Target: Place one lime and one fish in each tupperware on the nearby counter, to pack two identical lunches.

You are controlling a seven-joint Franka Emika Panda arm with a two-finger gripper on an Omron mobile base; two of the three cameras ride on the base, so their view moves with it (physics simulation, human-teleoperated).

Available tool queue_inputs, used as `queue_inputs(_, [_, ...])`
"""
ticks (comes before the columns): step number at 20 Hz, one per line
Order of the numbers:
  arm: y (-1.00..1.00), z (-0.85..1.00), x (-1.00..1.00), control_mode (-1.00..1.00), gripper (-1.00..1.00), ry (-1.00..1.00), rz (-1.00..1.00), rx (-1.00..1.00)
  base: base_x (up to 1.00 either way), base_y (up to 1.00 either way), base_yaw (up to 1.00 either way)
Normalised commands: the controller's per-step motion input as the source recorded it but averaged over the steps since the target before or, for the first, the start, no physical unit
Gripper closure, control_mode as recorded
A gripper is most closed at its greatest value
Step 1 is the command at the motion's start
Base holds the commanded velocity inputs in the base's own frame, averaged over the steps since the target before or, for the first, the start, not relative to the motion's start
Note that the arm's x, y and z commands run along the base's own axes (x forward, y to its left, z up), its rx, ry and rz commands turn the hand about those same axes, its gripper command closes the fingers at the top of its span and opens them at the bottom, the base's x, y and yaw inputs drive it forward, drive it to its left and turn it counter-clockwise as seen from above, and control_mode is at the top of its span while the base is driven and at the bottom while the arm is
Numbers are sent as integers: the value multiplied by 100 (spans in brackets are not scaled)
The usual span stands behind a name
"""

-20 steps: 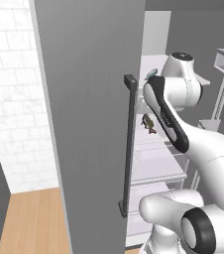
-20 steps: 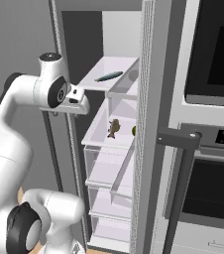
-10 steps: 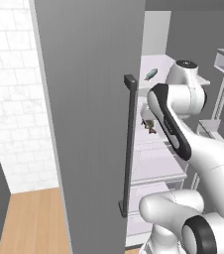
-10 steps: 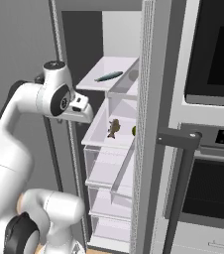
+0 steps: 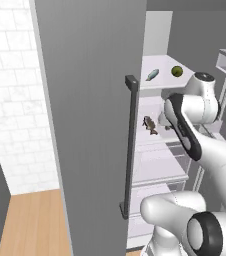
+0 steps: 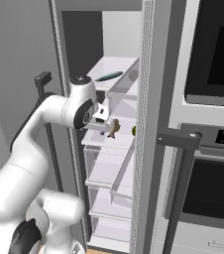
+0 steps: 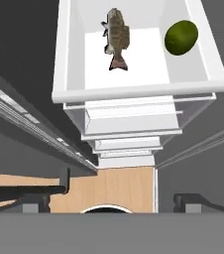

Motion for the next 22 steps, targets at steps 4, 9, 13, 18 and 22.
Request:
queue_inputs(4, [-32,-13,94,-100,-100,6,0,0,0,0,0])
queue_inputs(9, [1,-50,100,-100,-100,10,4,0,0,0,0])
queue_inputs(13, [10,-98,56,-100,-100,-1,9,0,0,0,0])
queue_inputs(18, [10,-60,39,-100,-100,-13,7,0,0,0,0])
queue_inputs(22, [0,-6,55,-100,-100,-15,4,0,0,0,0])
